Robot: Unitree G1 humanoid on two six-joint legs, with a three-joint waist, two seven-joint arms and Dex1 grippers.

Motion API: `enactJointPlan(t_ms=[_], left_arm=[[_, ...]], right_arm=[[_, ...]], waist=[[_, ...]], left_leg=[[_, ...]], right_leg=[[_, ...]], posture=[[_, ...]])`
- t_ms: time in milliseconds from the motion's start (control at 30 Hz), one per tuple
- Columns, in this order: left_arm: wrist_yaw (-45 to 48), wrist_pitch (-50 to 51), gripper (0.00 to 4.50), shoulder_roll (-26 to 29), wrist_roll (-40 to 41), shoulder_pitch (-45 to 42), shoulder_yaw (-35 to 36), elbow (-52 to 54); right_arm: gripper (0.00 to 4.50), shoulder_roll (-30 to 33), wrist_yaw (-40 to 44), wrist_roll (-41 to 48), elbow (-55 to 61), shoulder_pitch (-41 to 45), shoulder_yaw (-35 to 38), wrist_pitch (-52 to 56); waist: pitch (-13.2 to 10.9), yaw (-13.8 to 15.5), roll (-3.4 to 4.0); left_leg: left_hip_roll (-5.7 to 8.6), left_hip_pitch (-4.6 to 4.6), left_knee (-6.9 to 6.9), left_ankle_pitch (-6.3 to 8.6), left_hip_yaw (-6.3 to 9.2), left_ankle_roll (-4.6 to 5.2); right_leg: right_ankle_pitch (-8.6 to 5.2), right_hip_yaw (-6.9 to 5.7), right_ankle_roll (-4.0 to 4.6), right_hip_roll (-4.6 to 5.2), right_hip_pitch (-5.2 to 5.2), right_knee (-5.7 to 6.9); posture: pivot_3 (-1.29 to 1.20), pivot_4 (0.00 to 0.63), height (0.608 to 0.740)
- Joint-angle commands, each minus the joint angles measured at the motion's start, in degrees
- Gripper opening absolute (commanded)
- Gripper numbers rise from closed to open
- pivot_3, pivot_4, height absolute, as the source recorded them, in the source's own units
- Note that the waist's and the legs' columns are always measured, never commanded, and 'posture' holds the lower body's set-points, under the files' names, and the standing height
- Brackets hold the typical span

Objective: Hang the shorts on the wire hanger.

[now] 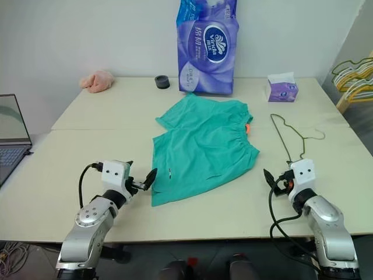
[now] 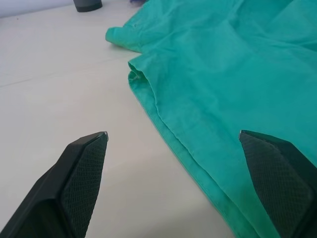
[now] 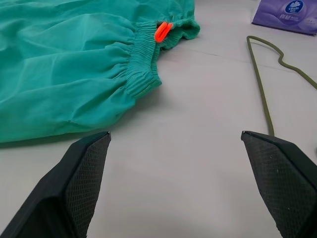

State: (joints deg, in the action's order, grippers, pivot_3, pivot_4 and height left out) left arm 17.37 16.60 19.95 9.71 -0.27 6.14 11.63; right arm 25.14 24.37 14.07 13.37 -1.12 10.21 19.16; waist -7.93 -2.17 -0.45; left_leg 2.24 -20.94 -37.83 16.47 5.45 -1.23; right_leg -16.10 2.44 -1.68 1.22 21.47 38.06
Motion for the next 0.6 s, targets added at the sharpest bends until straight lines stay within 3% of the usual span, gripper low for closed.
enactJointPlan(t_ms=[33,333,600], left_arm=[[1.1,-2.3,4.47,0.5,0.2,-0.1,0.9,0.7],[-3.1,-4.7,4.47,-0.3,-3.3,-0.7,1.5,-0.5],[-0.4,-1.6,4.47,0.3,-1.7,-0.9,0.5,0.3]], right_arm=[[4.5,0.3,0.4,-0.6,0.9,0.9,0.3,-2.7],[4.5,0.9,1.8,-1.7,1.0,0.5,-1.2,-3.9],[4.5,2.7,4.4,-1.7,1.1,1.4,-3.2,-1.5]], waist=[[0.0,0.0,0.0],[0.0,0.2,0.0],[0.1,0.3,-0.02]], left_leg=[[0.0,0.0,0.0,0.0,0.0,0.0],[0.0,0.01,-0.01,0.0,0.0,0.0],[0.01,0.01,-0.04,0.0,-0.01,0.0]], right_leg=[[0.0,-0.01,0.0,0.0,0.0,0.0],[0.01,-0.01,0.01,0.0,0.0,0.02],[0.01,-0.01,0.01,0.0,-0.02,0.03]], posture=[[-0.07,0.083,0.74],[-0.07,0.081,0.74],[-0.07,0.082,0.74]])
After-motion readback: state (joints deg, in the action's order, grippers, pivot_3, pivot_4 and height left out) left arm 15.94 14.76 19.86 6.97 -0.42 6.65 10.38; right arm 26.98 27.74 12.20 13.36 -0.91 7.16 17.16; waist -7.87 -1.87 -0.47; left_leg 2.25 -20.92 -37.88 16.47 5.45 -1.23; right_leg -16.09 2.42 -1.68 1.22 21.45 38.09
